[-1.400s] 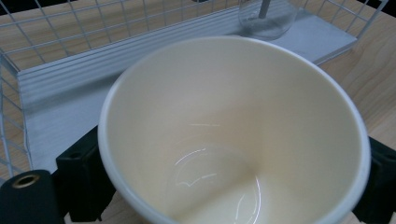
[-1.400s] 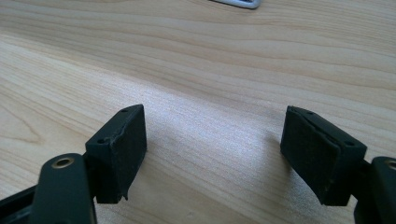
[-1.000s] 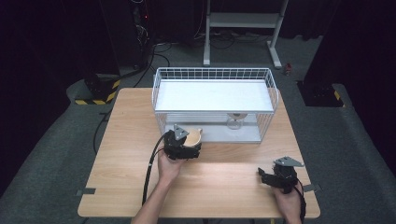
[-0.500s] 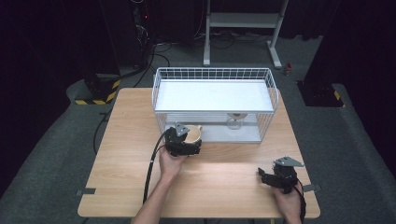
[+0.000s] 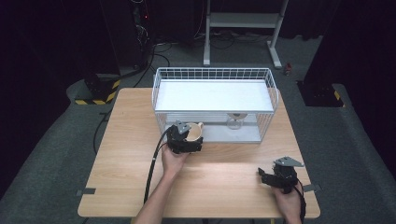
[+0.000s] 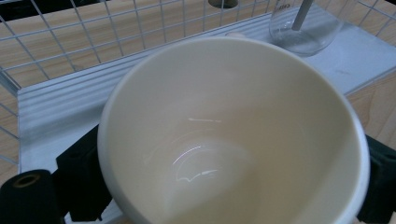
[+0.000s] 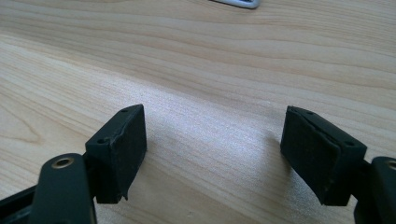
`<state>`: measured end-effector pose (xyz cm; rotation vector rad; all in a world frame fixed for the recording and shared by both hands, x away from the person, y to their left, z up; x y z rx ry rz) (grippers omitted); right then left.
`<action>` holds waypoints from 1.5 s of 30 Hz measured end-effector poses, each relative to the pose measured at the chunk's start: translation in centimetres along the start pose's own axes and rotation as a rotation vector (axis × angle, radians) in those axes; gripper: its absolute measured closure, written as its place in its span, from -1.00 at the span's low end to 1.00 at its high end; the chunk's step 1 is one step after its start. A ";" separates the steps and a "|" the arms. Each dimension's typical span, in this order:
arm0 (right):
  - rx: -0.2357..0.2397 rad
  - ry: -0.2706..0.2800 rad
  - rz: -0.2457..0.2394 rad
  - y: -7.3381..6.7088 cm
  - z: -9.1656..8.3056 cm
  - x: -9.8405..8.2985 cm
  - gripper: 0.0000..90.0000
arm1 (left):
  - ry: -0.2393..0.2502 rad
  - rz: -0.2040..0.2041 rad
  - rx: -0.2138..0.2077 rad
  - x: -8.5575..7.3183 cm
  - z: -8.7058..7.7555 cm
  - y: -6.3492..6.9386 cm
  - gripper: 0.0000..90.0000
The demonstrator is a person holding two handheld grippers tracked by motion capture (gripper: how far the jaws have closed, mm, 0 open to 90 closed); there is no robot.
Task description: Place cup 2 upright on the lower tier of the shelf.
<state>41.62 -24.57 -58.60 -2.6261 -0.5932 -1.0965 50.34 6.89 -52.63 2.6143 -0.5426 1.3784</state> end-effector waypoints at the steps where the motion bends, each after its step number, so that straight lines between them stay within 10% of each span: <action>1: 0.000 0.000 0.000 0.0 0.0 0.0 -0.50 | 0.002 -0.001 0.000 0.0 0.0 0.0 -0.79; 45: 0.000 0.000 0.000 0.0 0.0 0.0 -0.50 | -0.047 -0.005 0.006 0.7 2.4 -0.7 -0.95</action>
Point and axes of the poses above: each handheld gripper's, and its own axes: z roughly forward along the jaws, x roughly out of its top, y roughly to its right, the point moved 9 cm from there along z, roughly forward along the jaws, and after that the axes turned 6 degrees about x, right-handed, at the moved point
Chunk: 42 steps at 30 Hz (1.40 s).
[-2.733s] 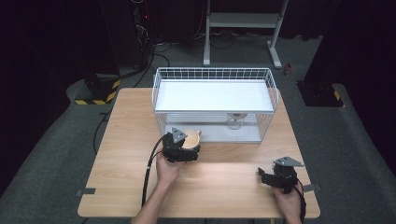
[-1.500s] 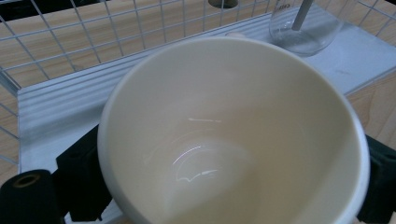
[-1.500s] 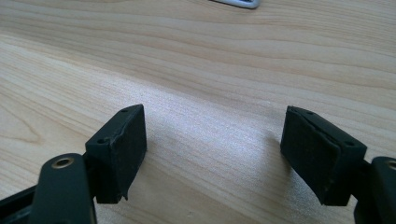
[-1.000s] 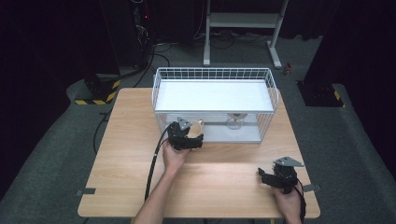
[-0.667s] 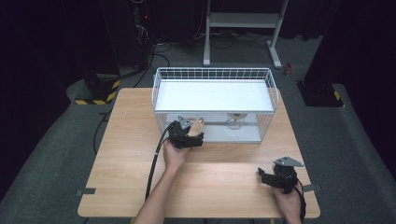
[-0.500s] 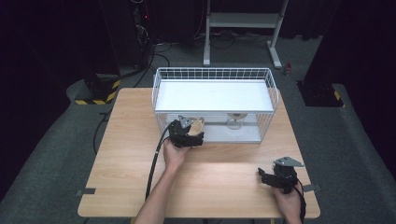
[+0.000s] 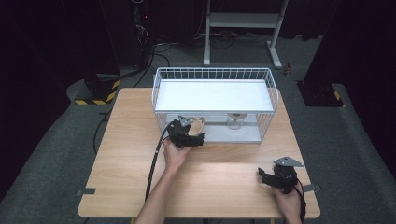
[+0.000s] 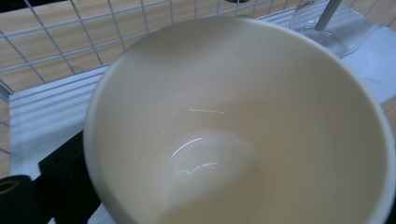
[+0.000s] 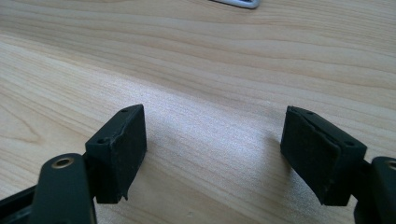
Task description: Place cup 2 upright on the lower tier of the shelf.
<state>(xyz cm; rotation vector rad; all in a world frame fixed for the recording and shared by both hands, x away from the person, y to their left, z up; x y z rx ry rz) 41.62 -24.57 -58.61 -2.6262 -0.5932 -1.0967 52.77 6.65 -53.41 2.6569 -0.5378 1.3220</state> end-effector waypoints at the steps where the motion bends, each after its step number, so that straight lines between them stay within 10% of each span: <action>1: 0.000 0.000 0.000 0.0 0.0 0.0 -0.50 | 0.001 0.001 0.001 0.0 0.0 0.0 -0.97; 42: -0.002 -0.001 0.000 0.0 0.0 0.0 -0.50 | -0.053 0.010 0.042 -2.2 -1.6 0.1 -0.74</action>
Point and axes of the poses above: each handheld gripper's, and its own axes: z roughly forward along the jaws, x roughly out of its top, y roughly to its right, the point moved 9 cm from there along z, roughly forward along the jaws, and after that the axes turned 6 degrees about x, right-handed, at the moved point
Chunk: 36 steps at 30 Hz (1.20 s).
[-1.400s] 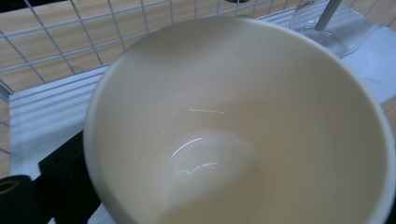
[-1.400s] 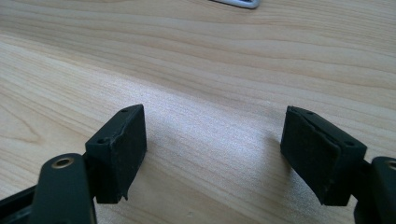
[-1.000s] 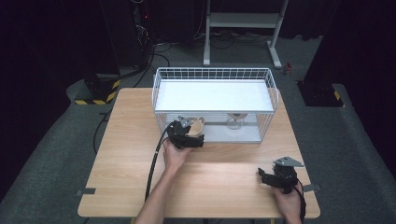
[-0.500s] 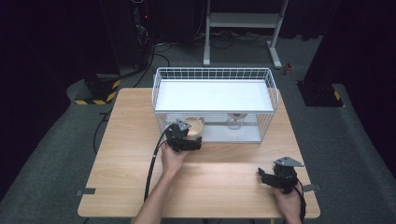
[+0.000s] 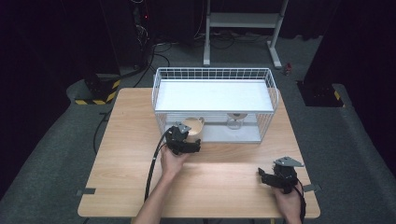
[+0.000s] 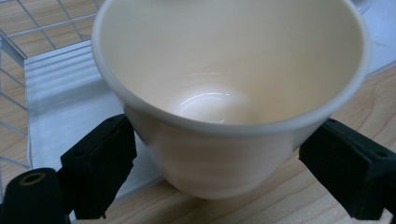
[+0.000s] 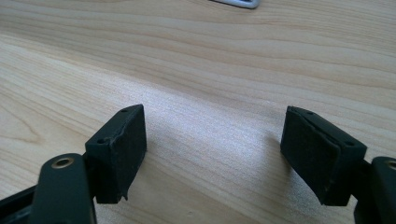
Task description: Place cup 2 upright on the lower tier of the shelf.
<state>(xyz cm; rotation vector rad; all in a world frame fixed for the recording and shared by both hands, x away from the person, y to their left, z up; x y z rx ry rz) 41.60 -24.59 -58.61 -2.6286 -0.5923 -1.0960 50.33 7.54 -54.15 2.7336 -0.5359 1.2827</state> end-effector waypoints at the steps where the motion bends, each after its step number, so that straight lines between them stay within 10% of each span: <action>1: 0.000 0.000 0.000 0.0 0.0 0.0 -0.50 | -0.002 -0.002 0.000 0.0 0.0 0.0 -0.74; 36: 0.001 0.001 -0.002 0.0 0.0 0.0 -0.50 | -0.011 -0.009 0.068 -0.2 1.7 -0.8 -0.30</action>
Point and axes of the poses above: each handheld gripper's, and its own axes: z roughly forward along the jaws, x roughly out of its top, y roughly to its right, the point moved 9 cm from there along z, roughly forward along the jaws, and after that the axes turned 6 degrees about x, right-handed, at the moved point
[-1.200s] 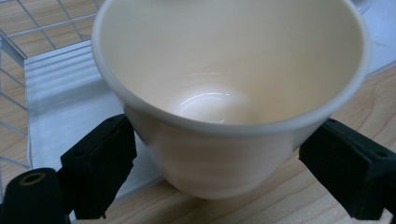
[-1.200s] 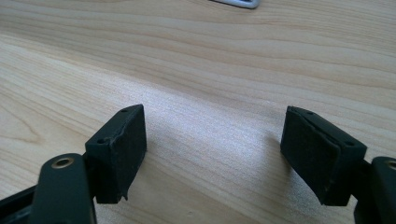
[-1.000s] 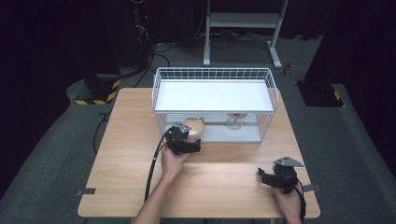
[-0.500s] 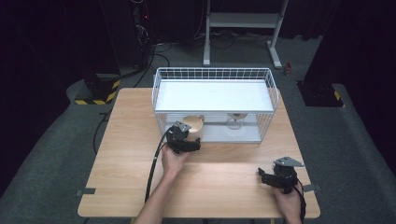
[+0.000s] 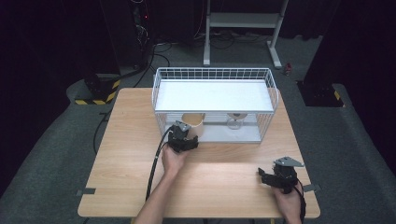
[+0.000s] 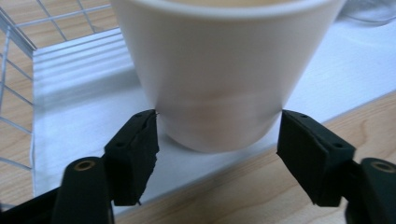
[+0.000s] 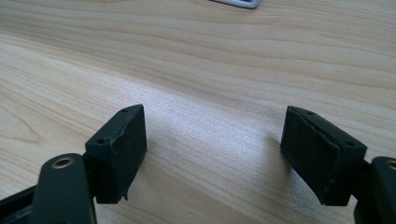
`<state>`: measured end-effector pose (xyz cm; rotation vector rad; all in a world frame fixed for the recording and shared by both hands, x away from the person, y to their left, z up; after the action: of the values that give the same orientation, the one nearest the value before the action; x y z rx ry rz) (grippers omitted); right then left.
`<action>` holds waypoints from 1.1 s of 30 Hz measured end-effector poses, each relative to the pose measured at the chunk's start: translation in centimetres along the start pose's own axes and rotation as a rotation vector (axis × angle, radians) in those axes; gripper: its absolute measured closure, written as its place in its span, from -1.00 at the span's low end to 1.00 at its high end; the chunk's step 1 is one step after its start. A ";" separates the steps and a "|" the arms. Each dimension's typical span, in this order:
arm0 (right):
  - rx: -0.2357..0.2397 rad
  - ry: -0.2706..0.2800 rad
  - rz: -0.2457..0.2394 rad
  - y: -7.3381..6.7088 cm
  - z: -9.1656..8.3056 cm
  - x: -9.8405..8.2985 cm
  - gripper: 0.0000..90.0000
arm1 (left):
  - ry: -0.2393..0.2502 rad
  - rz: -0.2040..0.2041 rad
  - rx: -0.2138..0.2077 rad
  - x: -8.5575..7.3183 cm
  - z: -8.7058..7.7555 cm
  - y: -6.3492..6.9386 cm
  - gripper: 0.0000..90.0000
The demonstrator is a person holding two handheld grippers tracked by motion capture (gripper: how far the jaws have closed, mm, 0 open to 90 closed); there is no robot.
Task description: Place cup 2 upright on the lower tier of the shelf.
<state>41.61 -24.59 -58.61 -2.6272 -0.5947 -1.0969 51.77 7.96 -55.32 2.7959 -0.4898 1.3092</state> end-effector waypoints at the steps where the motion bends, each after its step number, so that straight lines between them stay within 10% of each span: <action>1: -0.001 -0.001 0.002 0.0 0.0 0.0 -0.50 | 0.000 0.000 0.000 0.0 0.0 0.0 -0.27; 33: -0.002 -0.001 0.002 0.0 0.0 0.0 -0.50 | -0.046 -0.022 0.005 0.9 2.0 -0.2 0.36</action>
<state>41.60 -24.62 -58.61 -2.6297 -0.5914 -1.0968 53.84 7.57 -55.95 2.8323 -0.4574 1.2467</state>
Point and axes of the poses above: each handheld gripper's, and its own axes: z roughly forward along the jaws, x roughly out of its top, y roughly to its right, the point moved 9 cm from there along z, roughly forward along the jaws, and after that the axes turned 6 degrees about x, right-handed, at the moved point
